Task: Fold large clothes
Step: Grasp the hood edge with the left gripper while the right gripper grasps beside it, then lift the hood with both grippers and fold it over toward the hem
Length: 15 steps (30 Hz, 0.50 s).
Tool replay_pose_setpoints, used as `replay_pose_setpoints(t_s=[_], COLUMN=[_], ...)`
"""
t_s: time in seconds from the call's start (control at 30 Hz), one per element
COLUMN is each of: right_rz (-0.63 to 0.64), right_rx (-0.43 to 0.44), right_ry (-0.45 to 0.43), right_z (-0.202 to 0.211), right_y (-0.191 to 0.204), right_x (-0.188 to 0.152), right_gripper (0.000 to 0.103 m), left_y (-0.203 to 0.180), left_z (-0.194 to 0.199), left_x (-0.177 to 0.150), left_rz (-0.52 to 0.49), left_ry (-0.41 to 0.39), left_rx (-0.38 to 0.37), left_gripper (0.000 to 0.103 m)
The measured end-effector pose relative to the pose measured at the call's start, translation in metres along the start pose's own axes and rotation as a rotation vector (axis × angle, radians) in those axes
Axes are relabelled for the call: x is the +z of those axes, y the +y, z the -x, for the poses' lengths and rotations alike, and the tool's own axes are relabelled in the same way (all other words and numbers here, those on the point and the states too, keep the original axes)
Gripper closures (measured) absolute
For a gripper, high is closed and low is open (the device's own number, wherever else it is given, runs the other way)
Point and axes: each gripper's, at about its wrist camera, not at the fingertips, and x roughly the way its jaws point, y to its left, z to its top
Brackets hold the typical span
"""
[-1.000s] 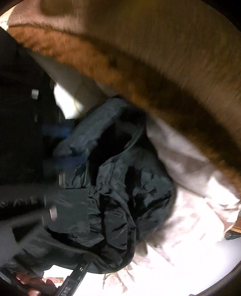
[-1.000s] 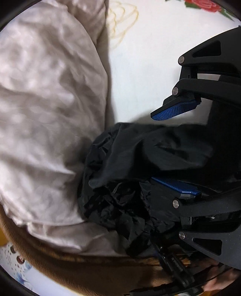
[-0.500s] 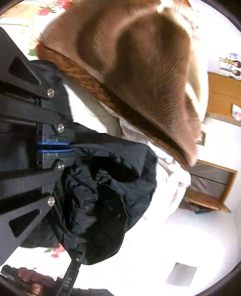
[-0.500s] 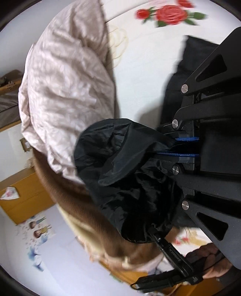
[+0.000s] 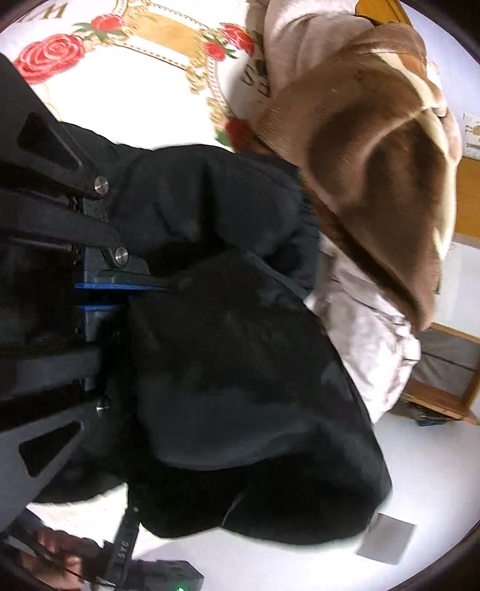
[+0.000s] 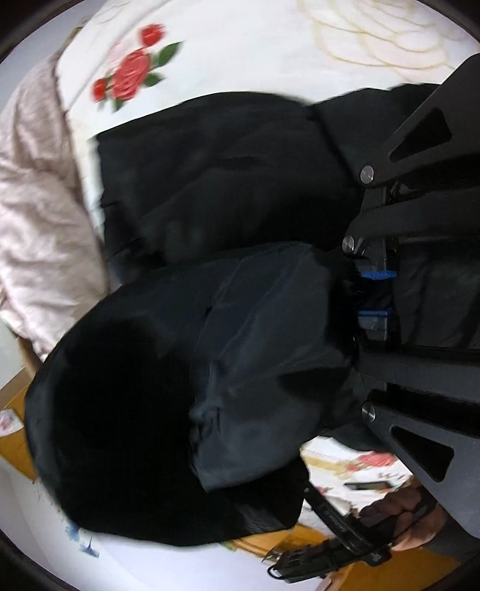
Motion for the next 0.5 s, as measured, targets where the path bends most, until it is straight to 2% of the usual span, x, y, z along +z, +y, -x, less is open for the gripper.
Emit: replay_pose_setpoints(t_s=[0.17, 0.3, 0.33, 0.4, 0.5], right_rz=[-0.012, -0.006, 0.009, 0.035, 0.030], right_rx=[-0.029, -0.026, -0.022, -0.012, 0.000], right_ry=[0.022, 0.015, 0.008, 0.008, 0.048], right_z=[-0.007, -0.006, -0.003, 0.004, 0.016], right_y=[-0.004, 0.005, 0.008, 0.009, -0.011], right_x=[-0.008, 0.005, 0.007, 0.007, -0.008], right_gripper=[0.082, 0.079, 0.077, 0.056, 0.053], left_y=[0.010, 0.009, 0.008, 0.009, 0.016], left_z=[-0.007, 0.004, 0.009, 0.019, 0.039], left_x=[-0.009, 0.003, 0.006, 0.002, -0.023], left_rz=[0.039, 0.043, 0.038, 0.027, 0.023], left_ry=[0.061, 0.032, 0.022, 0.016, 0.037], left_rx=[0.024, 0.002, -0.004, -0.009, -0.022], left_gripper=[0.094, 0.093, 0.090, 0.086, 0.084])
